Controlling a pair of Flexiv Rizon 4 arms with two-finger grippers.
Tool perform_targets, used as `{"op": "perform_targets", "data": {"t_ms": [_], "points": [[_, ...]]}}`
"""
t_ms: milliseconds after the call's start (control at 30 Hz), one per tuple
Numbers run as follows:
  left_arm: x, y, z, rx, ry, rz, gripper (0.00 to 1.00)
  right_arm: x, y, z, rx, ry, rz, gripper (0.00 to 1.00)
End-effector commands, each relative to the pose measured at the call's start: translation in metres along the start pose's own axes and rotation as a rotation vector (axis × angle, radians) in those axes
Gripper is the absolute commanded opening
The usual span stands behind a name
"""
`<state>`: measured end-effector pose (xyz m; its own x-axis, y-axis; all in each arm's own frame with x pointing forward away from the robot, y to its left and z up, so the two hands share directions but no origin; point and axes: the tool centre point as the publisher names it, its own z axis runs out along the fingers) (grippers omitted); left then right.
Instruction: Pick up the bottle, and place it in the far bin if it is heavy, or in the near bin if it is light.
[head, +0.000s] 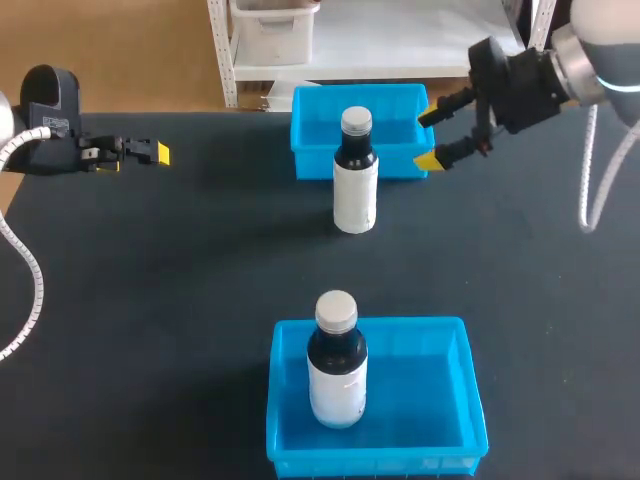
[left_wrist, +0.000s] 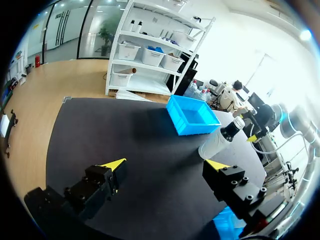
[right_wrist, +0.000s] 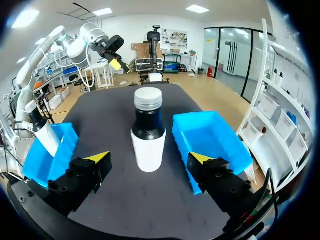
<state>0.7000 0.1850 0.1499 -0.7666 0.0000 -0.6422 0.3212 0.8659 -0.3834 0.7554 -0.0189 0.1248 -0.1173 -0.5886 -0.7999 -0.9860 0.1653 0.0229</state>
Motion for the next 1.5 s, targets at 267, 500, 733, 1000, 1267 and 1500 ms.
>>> {"op": "perform_targets", "data": {"t_ms": [267, 500, 733, 1000, 1267, 1500], "points": [[0.000, 0.000, 0.000, 0.000, 0.000, 0.000, 1.00, -0.024, -0.023, 0.040, -0.051, -0.046, -0.032, 1.00], [0.000, 0.000, 0.000, 0.000, 0.000, 0.000, 1.00, -0.032, -0.016, 0.057, -0.090, -0.066, -0.034, 1.00], [0.000, 0.000, 0.000, 0.000, 0.000, 0.000, 1.00, -0.042, -0.010, 0.068, -0.106, -0.080, -0.038, 1.00], [0.000, 0.000, 0.000, 0.000, 0.000, 0.000, 1.00, -0.046, -0.004, 0.077, -0.125, -0.093, -0.034, 1.00], [0.000, 0.000, 0.000, 0.000, 0.000, 0.000, 1.00, -0.047, 0.001, 0.078, -0.136, -0.099, -0.036, 0.66], [0.000, 0.000, 0.000, 0.000, 0.000, 0.000, 1.00, -0.047, 0.004, 0.080, -0.142, -0.100, -0.038, 0.48]]}}
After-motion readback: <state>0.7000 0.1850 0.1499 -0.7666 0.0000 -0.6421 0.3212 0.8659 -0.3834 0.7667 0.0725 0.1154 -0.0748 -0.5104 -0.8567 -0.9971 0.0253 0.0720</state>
